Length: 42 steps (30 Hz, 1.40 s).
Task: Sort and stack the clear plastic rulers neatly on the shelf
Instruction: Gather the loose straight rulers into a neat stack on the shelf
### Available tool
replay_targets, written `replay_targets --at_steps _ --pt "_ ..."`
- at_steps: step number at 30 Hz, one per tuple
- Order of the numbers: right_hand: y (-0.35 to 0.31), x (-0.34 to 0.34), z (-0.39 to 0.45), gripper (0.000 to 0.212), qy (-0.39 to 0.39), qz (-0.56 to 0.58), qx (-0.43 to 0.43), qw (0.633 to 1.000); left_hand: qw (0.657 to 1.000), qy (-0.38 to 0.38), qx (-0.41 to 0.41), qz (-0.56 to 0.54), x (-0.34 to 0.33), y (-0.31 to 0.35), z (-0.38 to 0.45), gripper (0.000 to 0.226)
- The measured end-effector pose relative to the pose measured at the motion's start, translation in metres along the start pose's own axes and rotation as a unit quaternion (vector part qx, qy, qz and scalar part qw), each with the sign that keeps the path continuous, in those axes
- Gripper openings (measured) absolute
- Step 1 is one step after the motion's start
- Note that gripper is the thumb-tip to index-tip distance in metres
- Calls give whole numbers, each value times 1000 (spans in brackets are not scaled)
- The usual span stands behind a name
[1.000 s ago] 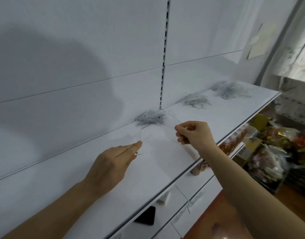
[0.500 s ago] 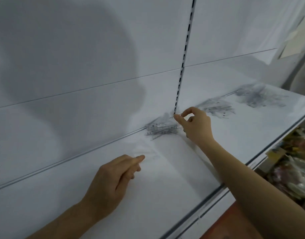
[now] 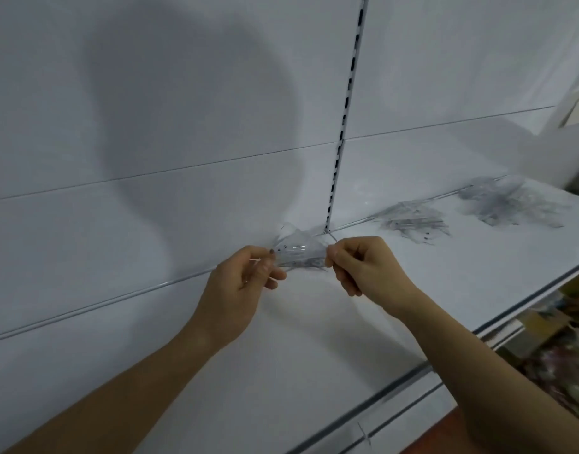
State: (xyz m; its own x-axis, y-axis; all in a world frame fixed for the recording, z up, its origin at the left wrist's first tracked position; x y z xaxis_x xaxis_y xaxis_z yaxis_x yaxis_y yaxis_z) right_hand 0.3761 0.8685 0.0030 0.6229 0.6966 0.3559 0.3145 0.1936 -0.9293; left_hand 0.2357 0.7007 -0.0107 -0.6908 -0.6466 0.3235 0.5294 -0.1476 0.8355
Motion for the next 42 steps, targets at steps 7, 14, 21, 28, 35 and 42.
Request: replay_targets --at_steps 7,14,21,28,35,42 --pt "24 10 57 36 -13 12 -121 992 887 -172 12 428 36 -40 -29 77" --pt "15 12 40 55 92 -156 -7 983 880 -145 4 452 38 -42 -33 70" --pt "-32 -46 -5 41 -6 -326 206 923 866 -168 21 471 51 -39 -49 81" --pt "-75 -157 -18 29 -167 -368 249 880 816 -211 113 527 147 -15 -142 102" --pt "-110 -304 -78 60 -308 -408 336 791 790 -100 223 562 291 15 -266 100" --pt "-144 -434 -136 75 -342 -438 356 752 788 -69 227 568 416 13 -341 110"
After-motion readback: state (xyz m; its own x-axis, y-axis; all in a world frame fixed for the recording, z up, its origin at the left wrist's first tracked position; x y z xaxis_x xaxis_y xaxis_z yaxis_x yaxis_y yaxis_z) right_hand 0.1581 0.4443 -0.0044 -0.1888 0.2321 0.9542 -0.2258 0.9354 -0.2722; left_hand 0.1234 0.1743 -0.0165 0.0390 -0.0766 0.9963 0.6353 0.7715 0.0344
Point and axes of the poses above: each hand's wrist, its own z-axis towards the middle knuckle, its own x-axis out of the back of the hand, y = z × x, the point moved 7 cm from there along z, towards the middle knuckle, and after that the axes turned 13 degrees about -x, right-handed, at the moved point
